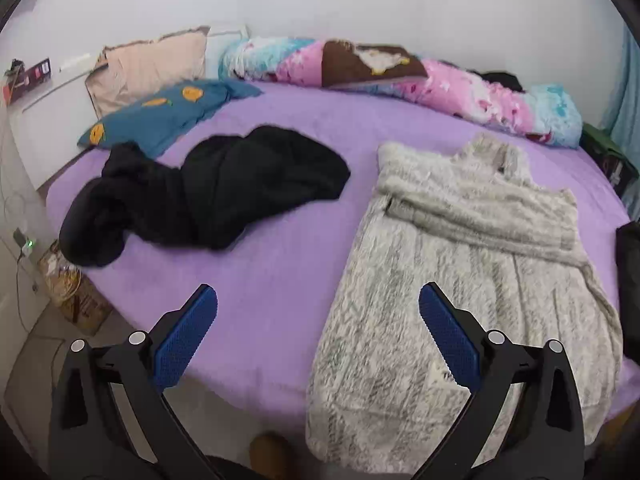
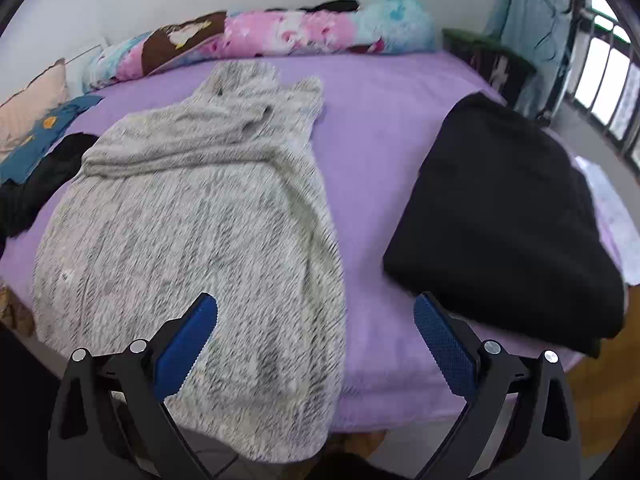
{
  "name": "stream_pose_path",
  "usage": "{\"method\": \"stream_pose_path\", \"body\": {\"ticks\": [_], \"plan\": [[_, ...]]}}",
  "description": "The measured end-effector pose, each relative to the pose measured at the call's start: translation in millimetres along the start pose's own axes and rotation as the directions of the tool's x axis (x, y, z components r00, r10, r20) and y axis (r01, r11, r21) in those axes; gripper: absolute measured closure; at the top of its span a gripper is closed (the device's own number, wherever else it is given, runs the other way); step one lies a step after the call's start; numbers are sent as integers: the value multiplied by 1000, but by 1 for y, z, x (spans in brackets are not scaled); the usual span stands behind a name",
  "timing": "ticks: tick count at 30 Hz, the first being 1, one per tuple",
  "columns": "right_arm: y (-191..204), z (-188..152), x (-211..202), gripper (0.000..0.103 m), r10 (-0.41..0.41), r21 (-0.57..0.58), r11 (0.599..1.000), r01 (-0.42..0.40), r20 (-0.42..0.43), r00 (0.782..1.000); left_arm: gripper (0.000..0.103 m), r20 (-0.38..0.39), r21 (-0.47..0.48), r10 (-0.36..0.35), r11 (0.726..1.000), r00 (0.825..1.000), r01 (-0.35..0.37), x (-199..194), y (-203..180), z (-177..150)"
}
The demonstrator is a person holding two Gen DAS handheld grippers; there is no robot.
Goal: Fold large clothes
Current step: 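Move both grippers to the hem end of the lengthwise-folded jacket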
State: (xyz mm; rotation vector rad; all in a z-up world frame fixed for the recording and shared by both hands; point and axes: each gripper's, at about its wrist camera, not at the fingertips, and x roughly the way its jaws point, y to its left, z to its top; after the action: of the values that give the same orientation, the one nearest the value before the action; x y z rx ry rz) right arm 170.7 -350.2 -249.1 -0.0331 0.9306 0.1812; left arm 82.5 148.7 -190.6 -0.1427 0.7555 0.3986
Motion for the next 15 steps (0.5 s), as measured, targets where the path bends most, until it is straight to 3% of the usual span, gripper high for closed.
{"method": "stream_pose_path", "body": {"ticks": [4,6,7,8,10,15], "plan": [[4,-10,14,6,62,8,998,-62,-61,996,6,-88,8,-60,998,994,61,18,-4,-11],[7,-16,25,6,82,9,997,-81,-108,991,6,-112,-2,-130,991,985,130,23,-8,-16],[8,-19,29,6,101,24,995,-99,-121,987,6,-125,-21,-173,985,977,172,27,-9,-18],[8,-22,33,6,115,37,993,-111,-134,984,6,-153,-58,-240,971,959,234,34,-8,-22],[8,-25,38,6,110,48,993,-104,-158,981,6,-211,-104,-308,951,928,292,50,-9,-29],[8,-32,50,6,90,58,995,-81,-184,979,6,-258,-60,-231,973,938,223,74,-10,-38]]}}
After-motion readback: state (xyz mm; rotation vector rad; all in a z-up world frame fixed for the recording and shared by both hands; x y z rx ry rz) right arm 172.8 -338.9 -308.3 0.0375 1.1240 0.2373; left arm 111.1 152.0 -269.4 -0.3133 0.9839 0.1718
